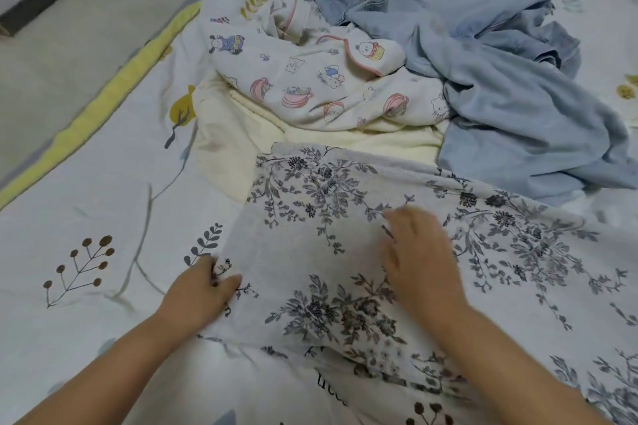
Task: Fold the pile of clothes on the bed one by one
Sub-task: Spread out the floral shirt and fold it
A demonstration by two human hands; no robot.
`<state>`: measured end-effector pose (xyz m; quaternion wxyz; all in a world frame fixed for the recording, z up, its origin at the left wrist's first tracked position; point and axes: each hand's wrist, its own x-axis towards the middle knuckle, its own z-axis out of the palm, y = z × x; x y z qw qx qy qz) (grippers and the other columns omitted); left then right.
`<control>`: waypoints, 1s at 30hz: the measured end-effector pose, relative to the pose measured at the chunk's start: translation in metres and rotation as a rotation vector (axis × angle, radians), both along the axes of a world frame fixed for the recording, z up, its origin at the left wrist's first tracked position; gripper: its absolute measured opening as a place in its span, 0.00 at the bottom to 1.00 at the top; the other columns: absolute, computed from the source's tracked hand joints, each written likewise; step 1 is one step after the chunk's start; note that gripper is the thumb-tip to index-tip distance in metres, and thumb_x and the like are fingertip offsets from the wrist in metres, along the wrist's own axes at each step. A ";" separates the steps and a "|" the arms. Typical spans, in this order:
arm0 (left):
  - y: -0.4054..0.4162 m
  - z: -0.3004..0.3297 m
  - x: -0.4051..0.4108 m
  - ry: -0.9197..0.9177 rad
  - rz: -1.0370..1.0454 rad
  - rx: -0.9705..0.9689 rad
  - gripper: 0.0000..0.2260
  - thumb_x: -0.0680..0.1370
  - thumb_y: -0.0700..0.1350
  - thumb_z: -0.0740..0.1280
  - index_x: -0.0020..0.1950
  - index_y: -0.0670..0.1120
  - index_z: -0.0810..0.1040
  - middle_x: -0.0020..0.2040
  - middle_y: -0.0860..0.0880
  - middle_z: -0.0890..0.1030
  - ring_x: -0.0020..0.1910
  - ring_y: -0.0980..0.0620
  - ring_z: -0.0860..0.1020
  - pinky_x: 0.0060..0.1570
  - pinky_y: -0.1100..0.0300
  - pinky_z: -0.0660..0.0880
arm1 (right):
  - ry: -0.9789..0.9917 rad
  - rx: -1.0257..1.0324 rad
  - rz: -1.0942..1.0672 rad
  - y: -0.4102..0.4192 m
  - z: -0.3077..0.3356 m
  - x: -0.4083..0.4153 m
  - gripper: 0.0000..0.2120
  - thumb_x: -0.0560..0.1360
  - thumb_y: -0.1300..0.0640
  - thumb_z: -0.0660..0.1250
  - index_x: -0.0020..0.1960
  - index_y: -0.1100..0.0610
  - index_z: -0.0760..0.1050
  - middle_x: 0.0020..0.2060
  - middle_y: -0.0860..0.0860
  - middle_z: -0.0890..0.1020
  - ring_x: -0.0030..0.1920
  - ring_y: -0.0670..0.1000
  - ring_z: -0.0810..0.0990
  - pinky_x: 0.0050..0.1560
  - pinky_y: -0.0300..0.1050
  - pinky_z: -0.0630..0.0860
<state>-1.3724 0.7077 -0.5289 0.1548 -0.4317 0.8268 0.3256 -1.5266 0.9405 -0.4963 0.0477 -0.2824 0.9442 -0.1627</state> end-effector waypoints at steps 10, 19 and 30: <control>0.003 0.003 0.005 0.236 0.063 0.025 0.07 0.76 0.48 0.67 0.52 0.52 0.73 0.38 0.60 0.77 0.36 0.62 0.75 0.34 0.68 0.67 | 0.086 0.321 0.013 -0.059 -0.013 -0.108 0.13 0.81 0.53 0.54 0.52 0.62 0.71 0.46 0.60 0.79 0.44 0.59 0.76 0.39 0.49 0.69; -0.069 0.027 0.053 0.119 0.247 -0.249 0.14 0.73 0.51 0.70 0.54 0.46 0.78 0.47 0.45 0.82 0.42 0.48 0.74 0.40 0.56 0.66 | 0.203 0.039 0.068 -0.135 0.010 -0.085 0.16 0.81 0.51 0.56 0.58 0.62 0.72 0.52 0.61 0.77 0.51 0.59 0.74 0.49 0.52 0.66; -0.061 -0.005 0.041 0.036 0.207 -0.231 0.18 0.78 0.55 0.59 0.57 0.42 0.71 0.45 0.43 0.79 0.40 0.44 0.73 0.39 0.54 0.66 | -0.075 0.342 0.213 -0.028 -0.060 0.118 0.33 0.78 0.38 0.41 0.73 0.58 0.60 0.72 0.62 0.62 0.73 0.64 0.57 0.65 0.68 0.60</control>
